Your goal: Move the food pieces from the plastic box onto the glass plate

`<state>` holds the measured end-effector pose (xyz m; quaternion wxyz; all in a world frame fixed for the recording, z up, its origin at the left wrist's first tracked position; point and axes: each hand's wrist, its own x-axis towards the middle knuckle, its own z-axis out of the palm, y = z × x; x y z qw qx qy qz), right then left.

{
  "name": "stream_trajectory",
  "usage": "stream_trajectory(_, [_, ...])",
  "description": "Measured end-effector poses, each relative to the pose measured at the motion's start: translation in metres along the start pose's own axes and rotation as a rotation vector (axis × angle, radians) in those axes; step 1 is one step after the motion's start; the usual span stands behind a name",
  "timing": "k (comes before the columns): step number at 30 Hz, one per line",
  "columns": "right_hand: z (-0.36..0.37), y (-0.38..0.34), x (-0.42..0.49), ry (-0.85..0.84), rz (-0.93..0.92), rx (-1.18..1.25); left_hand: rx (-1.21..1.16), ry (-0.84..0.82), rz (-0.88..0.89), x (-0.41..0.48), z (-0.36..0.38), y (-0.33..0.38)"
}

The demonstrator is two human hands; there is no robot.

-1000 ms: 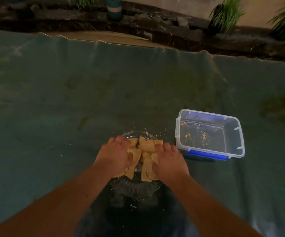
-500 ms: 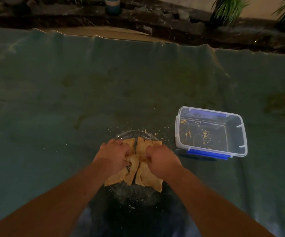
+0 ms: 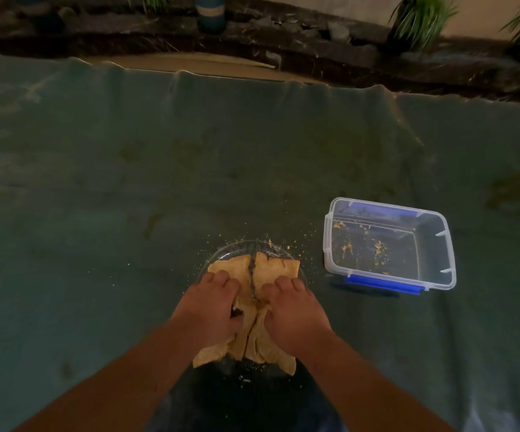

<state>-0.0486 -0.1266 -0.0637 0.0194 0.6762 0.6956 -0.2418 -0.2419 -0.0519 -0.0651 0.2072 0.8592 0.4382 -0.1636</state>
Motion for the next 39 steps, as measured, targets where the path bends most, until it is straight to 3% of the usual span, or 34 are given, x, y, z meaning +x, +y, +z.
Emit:
stream_trajectory(7, [-0.002, 0.008, 0.015, 0.005, 0.052, -0.058, 0.008, -0.012, -0.042, 0.011, -0.009, 0.006])
stream_trajectory(12, [-0.001, 0.000, -0.005, 0.088, -0.015, -0.080, 0.017, 0.246, 0.089, -0.014, 0.002, 0.006])
stream_trajectory(15, [0.012, -0.005, -0.027, 0.043, -0.102, -0.118, 0.126, 0.176, 0.178, -0.035, 0.023, 0.003])
stream_trajectory(21, [0.024, -0.001, -0.032, 0.033, -0.125, -0.170, 0.249, 0.143, 0.174, -0.036, 0.043, 0.000])
stream_trajectory(37, [0.019, 0.005, -0.025, 0.044, -0.103, -0.181, 0.265, 0.120, 0.192, -0.026, 0.027, 0.002])
stream_trajectory(39, [0.008, 0.000, -0.026, 0.025, -0.053, -0.153, 0.228, 0.117, 0.128, -0.029, 0.014, 0.006])
